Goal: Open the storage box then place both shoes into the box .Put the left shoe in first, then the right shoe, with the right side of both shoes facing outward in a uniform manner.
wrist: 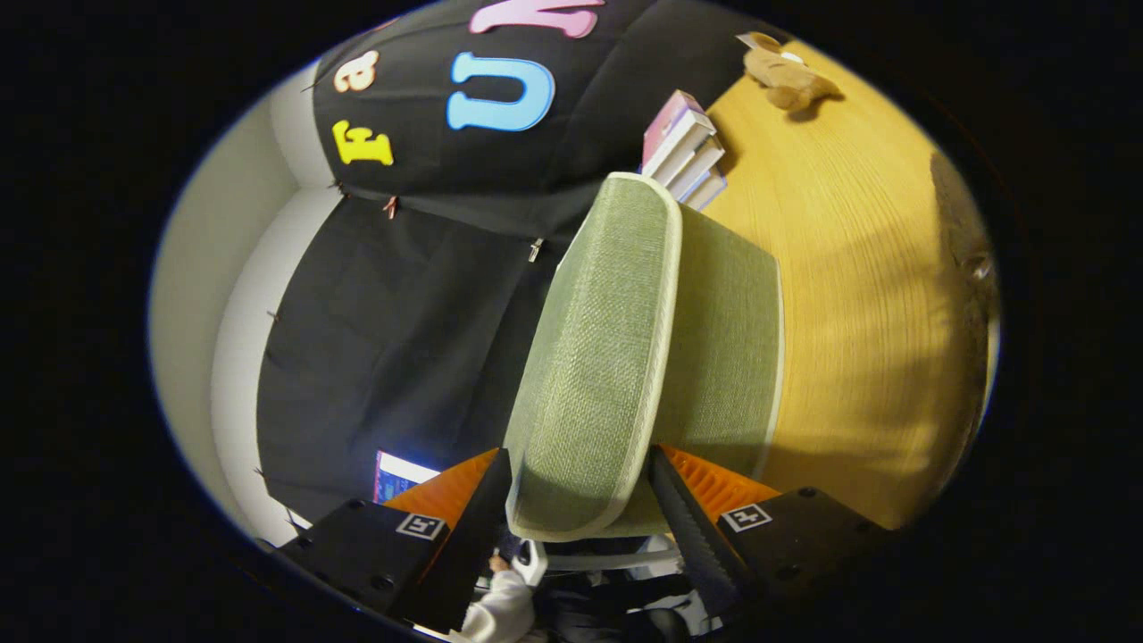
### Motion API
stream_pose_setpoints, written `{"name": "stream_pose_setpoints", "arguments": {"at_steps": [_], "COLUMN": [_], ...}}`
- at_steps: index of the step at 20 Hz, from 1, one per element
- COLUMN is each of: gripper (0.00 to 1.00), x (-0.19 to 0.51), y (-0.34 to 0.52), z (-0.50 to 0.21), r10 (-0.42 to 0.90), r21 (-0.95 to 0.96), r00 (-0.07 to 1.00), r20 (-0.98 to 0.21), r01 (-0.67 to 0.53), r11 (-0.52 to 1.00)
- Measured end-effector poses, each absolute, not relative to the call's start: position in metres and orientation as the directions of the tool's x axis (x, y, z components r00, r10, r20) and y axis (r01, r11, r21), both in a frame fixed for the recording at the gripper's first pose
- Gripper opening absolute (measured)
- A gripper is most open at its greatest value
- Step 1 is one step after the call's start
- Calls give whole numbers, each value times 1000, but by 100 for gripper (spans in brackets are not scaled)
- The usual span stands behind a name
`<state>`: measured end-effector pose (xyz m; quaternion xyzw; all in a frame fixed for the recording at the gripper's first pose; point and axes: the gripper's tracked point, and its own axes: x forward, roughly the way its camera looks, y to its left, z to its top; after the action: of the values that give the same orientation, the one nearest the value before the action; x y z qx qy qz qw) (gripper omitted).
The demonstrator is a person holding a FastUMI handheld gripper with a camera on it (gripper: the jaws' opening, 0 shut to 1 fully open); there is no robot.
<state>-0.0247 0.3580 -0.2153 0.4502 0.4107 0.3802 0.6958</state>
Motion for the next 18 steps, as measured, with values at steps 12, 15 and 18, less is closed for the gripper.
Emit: {"name": "stream_pose_setpoints", "arguments": {"at_steps": [12,15,18], "gripper": [60,53,35], "x": [-15,-20,-13], "y": [348,359,364], "z": [-168,-161,-174], "r10": [921,938,916], "r21": [992,992,976], "r00": [371,327,347], "r20": [-120,-116,-203], "r01": [9,-1,-8], "r11": [125,123,219]}}
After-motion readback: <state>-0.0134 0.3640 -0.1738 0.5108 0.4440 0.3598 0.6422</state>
